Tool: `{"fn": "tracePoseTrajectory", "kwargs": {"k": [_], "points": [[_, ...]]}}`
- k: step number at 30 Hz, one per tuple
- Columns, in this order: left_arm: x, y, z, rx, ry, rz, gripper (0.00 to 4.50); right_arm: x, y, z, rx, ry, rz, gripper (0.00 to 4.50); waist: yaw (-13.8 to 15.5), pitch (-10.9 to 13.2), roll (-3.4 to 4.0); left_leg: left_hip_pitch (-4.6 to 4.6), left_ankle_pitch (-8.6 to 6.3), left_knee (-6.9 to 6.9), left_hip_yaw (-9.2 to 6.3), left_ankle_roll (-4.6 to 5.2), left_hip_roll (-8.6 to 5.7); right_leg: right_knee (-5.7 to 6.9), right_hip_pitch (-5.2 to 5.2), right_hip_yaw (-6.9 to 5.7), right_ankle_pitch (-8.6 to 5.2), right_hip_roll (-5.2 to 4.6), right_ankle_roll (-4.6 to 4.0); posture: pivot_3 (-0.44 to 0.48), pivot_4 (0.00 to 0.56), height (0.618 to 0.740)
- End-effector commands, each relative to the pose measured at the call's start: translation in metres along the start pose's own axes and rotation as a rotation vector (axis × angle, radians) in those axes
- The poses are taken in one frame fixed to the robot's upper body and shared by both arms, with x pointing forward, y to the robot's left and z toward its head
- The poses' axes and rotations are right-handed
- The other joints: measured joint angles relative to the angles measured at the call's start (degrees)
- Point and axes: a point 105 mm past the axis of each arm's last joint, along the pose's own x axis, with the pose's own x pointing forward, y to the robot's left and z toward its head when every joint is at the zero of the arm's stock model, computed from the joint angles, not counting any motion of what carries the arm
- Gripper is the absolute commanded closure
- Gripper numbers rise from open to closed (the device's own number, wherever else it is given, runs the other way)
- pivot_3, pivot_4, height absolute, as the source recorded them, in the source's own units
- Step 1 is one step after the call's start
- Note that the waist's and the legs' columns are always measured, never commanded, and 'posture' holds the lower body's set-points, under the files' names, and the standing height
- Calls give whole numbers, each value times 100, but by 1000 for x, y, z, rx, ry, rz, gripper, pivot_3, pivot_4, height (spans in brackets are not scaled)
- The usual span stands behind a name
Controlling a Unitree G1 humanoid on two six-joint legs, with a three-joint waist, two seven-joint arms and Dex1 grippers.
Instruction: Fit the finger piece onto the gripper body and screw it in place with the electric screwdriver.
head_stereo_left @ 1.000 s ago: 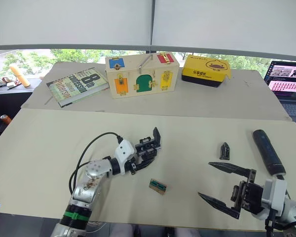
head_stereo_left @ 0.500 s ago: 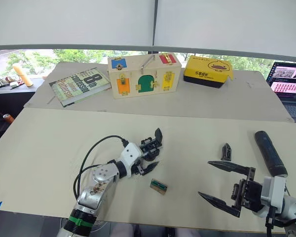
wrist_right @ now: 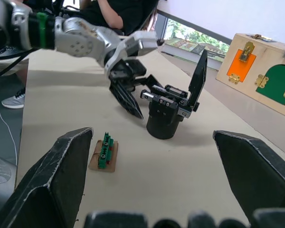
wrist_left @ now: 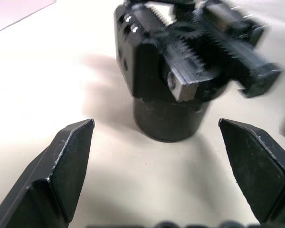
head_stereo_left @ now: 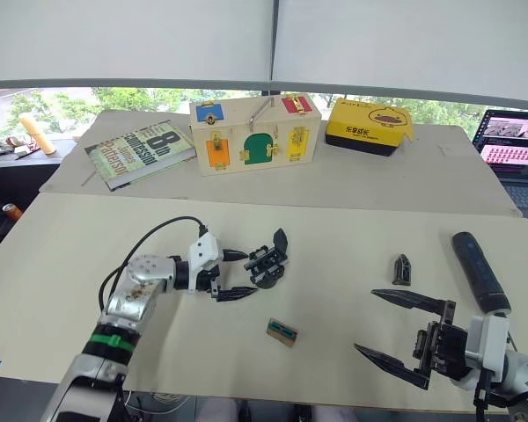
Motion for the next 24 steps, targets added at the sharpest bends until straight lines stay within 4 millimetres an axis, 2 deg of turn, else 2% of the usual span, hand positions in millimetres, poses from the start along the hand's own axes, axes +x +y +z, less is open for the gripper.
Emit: {"fn": "tracePoseTrajectory", "kwargs": {"k": [1, 4, 7, 10, 15, 18, 21, 24], "points": [[7, 0, 5, 77, -9, -119, 53, -2, 0, 6, -14, -17, 0, 0, 2, 0, 0, 0, 0, 0, 1, 0, -2, 0, 1, 0, -1, 1, 1, 0, 150, 740], [17, 7, 5, 99, -11, -164, 53, -3, 2, 6, -11, -15, -1, 0, 0, 1, -1, 1, 0, 1, 6, -1, -5, 0, 4, 3, -1, 5, 2, 0, 150, 740], [22, 9, -5, 142, 48, -223, 53, -5, 3, 5, -7, -9, -3, 0, -17, 1, -2, 2, 1, 2, 9, -2, -5, -1, 5, 5, -1, 9, 3, 0, 150, 740], [29, 9, -6, 159, 40, -266, 53, -5, 5, 4, -5, -5, -4, 0, -65, 1, -3, 2, 2, 1, 9, -4, -2, -1, 4, 7, -1, 13, 2, 0, 150, 740], [38, 11, -10, 167, 35, -257, 53, -5, 6, 4, -6, 0, -24, 0, -96, 3, -6, 0, 2, 3, 7, -4, -2, 0, 4, 9, 0, 7, 3, 0, 150, 740], [33, 13, -13, 157, 35, -237, 928, -6, 11, 4, 9, -3, -45, 0, -92, 2, -6, 1, 2, 3, 3, -3, -1, 1, 4, 8, 1, 6, 3, 0, 150, 740], [25, 14, -12, 124, 1, -214, 2167, -6, 14, 3, 17, 3, -41, 0, -116, 2, -6, 1, 2, 3, 1, -3, 2, 1, 3, 7, 1, 6, 2, 0, 150, 740], [21, 16, -6, 91, -51, -163, 2137, -6, 14, 2, 18, 4, -41, 0, -168, 2, -6, 2, 1, 3, 1, -1, 5, 2, 2, 10, 1, 7, 2, 0, 150, 740]]}}
